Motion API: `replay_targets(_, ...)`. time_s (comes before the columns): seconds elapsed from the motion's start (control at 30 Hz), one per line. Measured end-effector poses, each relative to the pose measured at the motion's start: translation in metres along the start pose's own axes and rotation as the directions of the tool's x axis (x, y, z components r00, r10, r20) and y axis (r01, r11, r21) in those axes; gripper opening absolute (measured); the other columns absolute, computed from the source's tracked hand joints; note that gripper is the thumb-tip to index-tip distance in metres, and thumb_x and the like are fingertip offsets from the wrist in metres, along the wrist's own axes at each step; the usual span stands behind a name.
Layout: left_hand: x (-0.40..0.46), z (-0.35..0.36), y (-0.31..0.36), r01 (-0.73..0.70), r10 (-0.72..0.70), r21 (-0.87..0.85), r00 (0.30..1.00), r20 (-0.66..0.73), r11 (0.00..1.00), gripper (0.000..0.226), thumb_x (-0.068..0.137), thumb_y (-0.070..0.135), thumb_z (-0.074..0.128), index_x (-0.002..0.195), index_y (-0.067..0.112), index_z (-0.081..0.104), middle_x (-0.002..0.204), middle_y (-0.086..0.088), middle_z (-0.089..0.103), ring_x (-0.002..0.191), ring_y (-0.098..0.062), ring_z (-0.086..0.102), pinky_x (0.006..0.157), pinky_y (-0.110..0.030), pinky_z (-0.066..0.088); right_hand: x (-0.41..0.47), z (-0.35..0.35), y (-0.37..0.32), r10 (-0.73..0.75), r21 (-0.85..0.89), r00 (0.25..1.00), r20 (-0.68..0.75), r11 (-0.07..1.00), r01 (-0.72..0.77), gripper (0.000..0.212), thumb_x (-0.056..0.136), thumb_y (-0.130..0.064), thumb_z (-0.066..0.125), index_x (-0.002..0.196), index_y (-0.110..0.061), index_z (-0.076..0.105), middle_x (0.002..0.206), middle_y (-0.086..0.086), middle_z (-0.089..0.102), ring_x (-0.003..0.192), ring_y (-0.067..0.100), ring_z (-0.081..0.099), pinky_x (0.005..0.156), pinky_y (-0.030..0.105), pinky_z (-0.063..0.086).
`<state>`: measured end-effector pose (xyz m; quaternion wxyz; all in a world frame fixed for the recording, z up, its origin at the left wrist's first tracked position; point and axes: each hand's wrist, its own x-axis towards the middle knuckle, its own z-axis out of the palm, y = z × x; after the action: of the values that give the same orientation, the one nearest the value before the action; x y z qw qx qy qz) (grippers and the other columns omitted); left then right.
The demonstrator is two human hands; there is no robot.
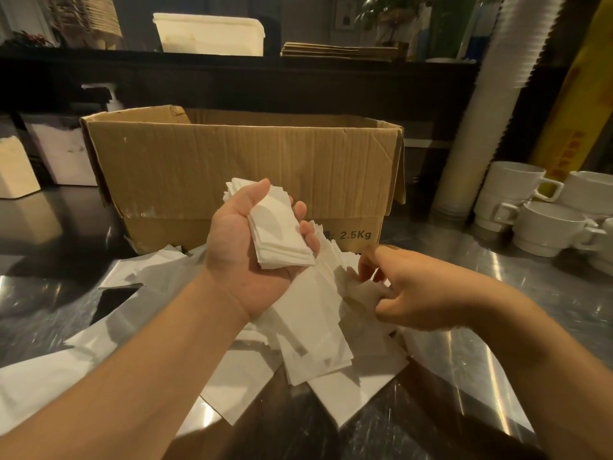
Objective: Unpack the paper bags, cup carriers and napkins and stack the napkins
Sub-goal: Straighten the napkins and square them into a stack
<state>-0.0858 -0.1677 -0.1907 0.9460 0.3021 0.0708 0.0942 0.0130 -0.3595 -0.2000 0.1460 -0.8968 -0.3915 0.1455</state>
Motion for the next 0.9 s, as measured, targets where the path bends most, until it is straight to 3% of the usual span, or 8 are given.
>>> replay_targets(0.13,0.000,0.000,0.000,0.002,-0.002,-0.006,1.000,0.006,1.000,0.033,0.093,0.035,0.062,0.114,0.010,0.058,0.093,-0.011,0.062,0.071,-0.024,0.055,0.071,-0.035,0.050,-0.001,-0.004,0.001,0.023,-0.037,1.000,0.009,0.999,-0.022,0.035,0.089,-0.028,0.074,0.113,-0.037,0.051,0.112,-0.017,0.052,0.101,0.008,0.057,0.090,0.027,0.057)
replay_targets(0.23,0.000,-0.001,0.001,0.010,-0.010,-0.004,1.000,0.013,1.000,0.034,0.094,0.037,0.061,0.116,0.010,0.058,0.092,-0.010,0.062,0.069,-0.024,0.056,0.069,-0.035,0.051,-0.002,-0.005,0.002,0.013,-0.035,0.998,-0.060,0.999,-0.015,0.028,0.096,-0.028,0.064,0.122,-0.033,0.054,0.115,-0.012,0.058,0.099,0.008,0.059,0.086,0.024,0.055)
replay_targets(0.33,0.001,-0.001,0.001,0.014,-0.014,-0.006,1.000,0.019,1.000,0.035,0.094,0.037,0.061,0.116,0.010,0.057,0.092,-0.010,0.063,0.070,-0.024,0.056,0.069,-0.035,0.051,-0.002,-0.008,0.002,0.021,0.082,0.989,-0.148,0.997,-0.009,0.027,0.098,-0.026,0.063,0.125,-0.028,0.059,0.115,-0.011,0.063,0.100,0.008,0.061,0.084,0.024,0.053)
replay_targets(0.47,0.001,-0.002,0.002,0.018,-0.018,-0.012,0.999,0.028,1.000,0.034,0.094,0.037,0.061,0.115,0.010,0.056,0.092,-0.010,0.062,0.070,-0.024,0.055,0.071,-0.035,0.049,-0.001,-0.011,0.001,0.034,0.319,0.942,-0.334,0.944,0.079,0.006,0.100,-0.027,0.062,0.103,-0.027,0.067,0.099,-0.008,0.067,0.089,0.011,0.062,0.072,0.024,0.050)
replay_targets(0.57,0.001,-0.002,0.002,0.020,-0.020,-0.008,0.999,0.031,1.000,0.034,0.094,0.037,0.061,0.115,0.010,0.056,0.092,-0.009,0.062,0.070,-0.024,0.055,0.071,-0.034,0.049,0.000,-0.011,0.001,0.091,0.438,0.888,-0.451,0.889,0.132,0.007,0.100,-0.026,0.061,0.098,-0.027,0.068,0.098,-0.006,0.067,0.091,0.015,0.062,0.070,0.025,0.050)
replay_targets(0.7,0.003,-0.004,0.002,0.021,-0.020,-0.006,0.999,0.050,1.000,0.035,0.092,0.035,0.062,0.116,0.011,0.056,0.093,-0.009,0.062,0.072,-0.024,0.055,0.072,-0.035,0.049,-0.005,-0.019,0.001,0.130,0.676,0.877,-0.463,0.691,0.255,0.013,0.097,-0.020,0.065,0.086,-0.017,0.071,0.088,-0.001,0.071,0.087,0.022,0.066,0.076,0.035,0.058)
replay_targets(0.8,0.003,-0.004,0.002,0.048,-0.051,0.031,0.994,0.098,0.998,0.039,0.089,0.034,0.064,0.119,0.012,0.055,0.096,-0.009,0.061,0.073,-0.023,0.055,0.074,-0.034,0.051,-0.017,-0.025,0.003,-0.025,0.828,0.938,-0.347,0.462,0.318,0.016,0.079,-0.023,0.065,0.084,-0.008,0.066,0.086,0.006,0.065,0.080,0.019,0.065,0.068,0.028,0.058)
replay_targets(0.9,-0.003,-0.001,0.000,0.099,-0.134,0.190,0.974,0.184,0.977,0.041,0.086,0.033,0.063,0.121,0.012,0.056,0.096,-0.009,0.060,0.077,-0.024,0.057,0.079,-0.037,0.050,-0.020,-0.024,0.002,-0.174,0.830,0.922,-0.345,0.403,0.386,0.019,0.078,-0.021,0.057,0.085,-0.004,0.061,0.085,0.012,0.059,0.078,0.020,0.062,0.071,0.029,0.057)
